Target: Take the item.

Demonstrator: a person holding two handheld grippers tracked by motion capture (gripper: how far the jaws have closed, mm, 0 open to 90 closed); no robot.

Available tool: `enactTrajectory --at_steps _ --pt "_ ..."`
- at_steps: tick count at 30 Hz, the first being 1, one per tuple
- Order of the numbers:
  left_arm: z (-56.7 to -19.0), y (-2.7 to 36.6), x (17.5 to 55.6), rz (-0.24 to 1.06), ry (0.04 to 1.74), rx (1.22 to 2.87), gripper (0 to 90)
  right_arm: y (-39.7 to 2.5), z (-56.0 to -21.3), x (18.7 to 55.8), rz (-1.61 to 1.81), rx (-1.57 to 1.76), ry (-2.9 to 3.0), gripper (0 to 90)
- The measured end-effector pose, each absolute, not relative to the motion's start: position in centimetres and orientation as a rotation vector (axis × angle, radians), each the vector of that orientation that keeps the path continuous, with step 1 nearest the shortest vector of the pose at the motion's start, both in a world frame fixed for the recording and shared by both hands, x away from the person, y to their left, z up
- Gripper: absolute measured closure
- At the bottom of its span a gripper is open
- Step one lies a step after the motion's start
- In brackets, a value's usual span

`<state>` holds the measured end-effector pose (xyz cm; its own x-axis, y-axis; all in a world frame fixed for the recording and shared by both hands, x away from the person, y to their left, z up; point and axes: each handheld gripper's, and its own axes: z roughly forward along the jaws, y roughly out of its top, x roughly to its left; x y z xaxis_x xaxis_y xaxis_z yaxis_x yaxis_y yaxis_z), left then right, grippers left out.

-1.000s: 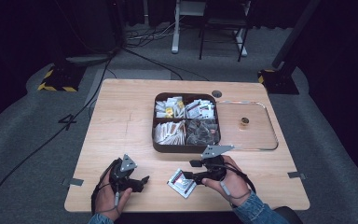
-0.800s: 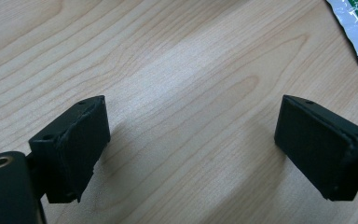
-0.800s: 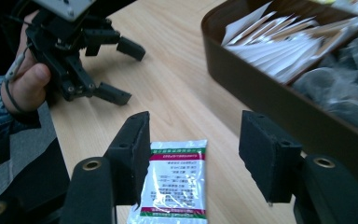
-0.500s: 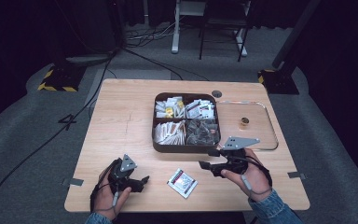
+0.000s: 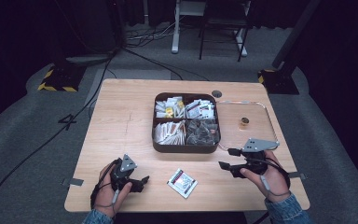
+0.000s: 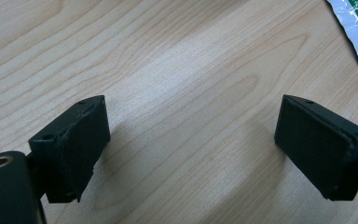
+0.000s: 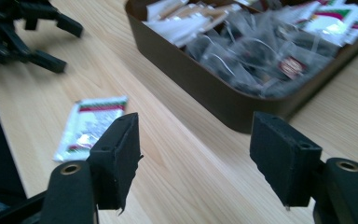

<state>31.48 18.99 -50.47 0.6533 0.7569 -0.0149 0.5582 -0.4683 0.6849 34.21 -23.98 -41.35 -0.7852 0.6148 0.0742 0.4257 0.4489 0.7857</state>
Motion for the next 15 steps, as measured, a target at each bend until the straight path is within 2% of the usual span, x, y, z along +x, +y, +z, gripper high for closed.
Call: enactTrajectory --at_steps 9,15 --pt "-50.5 19.3 31.4 0.369 1.002 2.205 10.6 -27.6 -43.6 34.7 1.113 1.001 2.48 33.6" --pt "-50.4 19.4 31.3 0.369 0.995 2.209 10.6 -28.3 -45.7 35.5 1.092 1.045 2.491 33.9"
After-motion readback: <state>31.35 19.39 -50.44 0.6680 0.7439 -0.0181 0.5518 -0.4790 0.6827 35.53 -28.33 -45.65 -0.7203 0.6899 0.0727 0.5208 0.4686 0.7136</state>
